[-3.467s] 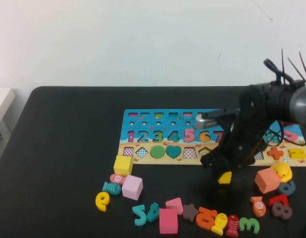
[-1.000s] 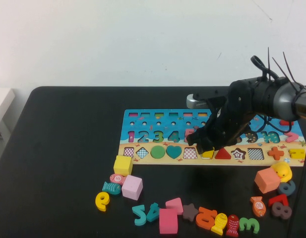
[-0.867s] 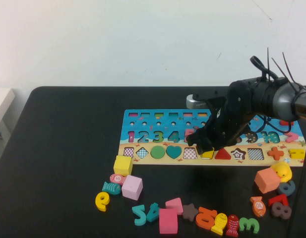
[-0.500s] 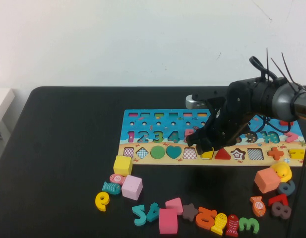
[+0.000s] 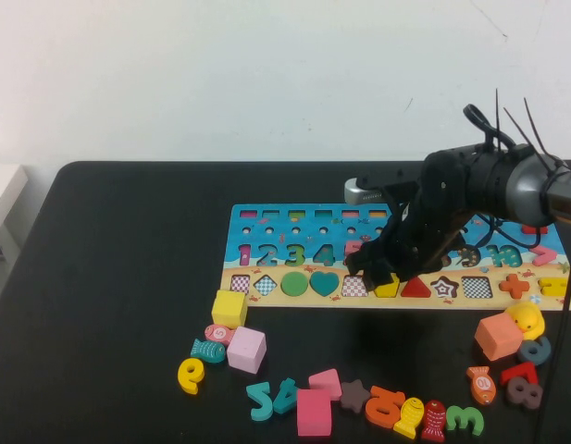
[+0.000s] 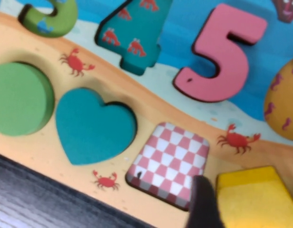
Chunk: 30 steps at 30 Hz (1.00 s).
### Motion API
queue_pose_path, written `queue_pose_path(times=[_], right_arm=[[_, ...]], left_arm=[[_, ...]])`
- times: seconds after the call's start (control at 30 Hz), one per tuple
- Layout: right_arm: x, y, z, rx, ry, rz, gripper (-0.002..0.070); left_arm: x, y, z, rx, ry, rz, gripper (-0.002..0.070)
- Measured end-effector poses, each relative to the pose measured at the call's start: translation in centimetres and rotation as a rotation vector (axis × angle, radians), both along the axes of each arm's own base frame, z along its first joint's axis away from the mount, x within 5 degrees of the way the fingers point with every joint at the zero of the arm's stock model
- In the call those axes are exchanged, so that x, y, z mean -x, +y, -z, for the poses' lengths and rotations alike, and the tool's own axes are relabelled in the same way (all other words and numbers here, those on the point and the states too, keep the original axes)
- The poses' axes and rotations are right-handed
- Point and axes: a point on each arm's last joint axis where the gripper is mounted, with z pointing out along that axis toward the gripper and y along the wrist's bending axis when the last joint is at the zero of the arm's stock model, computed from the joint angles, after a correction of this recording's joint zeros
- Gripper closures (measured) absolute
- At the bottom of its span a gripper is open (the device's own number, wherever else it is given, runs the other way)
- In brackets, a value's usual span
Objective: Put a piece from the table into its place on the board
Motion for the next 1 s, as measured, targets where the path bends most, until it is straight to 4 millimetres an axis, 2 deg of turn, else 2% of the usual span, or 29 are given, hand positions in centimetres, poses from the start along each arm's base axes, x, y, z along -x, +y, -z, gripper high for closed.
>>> queue_pose_path(times=[0.13,0.4,0.57,0.67,0.8,0.87,0.93,1.0], right_arm=[[0.0,0.1,-0.1,-0.003,0.001,-0.001,0.0188],[-0.2,0.4,-1.0,0.006,0.042,-0.013,0.0177],[-1.2,0.4,-4.0,0.064,0.037,-0.063,0.0195],[-1.7,0.1,-6.7,0.152,0.019,-0.134,0.0279],[-2.3,-0.5,-10.9,0.261,-0.04,-0.244,0.0489],[-2.2,-0.7,-12.9,0.256,-0.086,-0.273,0.0588],[-1.4,-0.8,-15.2,0.229,-0.12,-0.307,0.064],[-0.4,-1.0,-17.8,0.199,-0.165,-0.329,0.0657]], left_arm=[[0.0,0.0,0.0,0.0,0.0,0.0,0.0676],[0.0,0.0,0.0,0.0,0.0,0.0,0.0676],[0.0,0.0,0.0,0.0,0.0,0.0,0.0676],[0.0,0.0,0.0,0.0,0.0,0.0,0.0676],[0.0,0.0,0.0,0.0,0.0,0.0,0.0676],[0.0,0.0,0.0,0.0,0.0,0.0,0.0676],[0.0,0.0,0.0,-0.002,0.0,0.0,0.0676],[0.0,0.0,0.0,-0.004,0.0,0.001,0.0676]])
